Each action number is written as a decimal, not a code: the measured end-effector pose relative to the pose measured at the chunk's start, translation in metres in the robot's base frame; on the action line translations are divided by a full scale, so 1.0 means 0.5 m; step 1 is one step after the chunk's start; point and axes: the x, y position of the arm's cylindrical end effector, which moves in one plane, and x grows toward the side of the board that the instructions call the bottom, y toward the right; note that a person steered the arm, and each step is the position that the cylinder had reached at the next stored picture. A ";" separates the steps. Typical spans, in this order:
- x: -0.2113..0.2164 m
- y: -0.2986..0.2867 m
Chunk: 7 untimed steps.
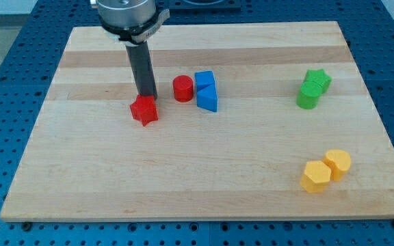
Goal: Push the red circle a bit left
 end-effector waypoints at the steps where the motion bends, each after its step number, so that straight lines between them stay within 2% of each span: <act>1: 0.042 0.004; 4: 0.146 0.043; 7: 0.228 -0.059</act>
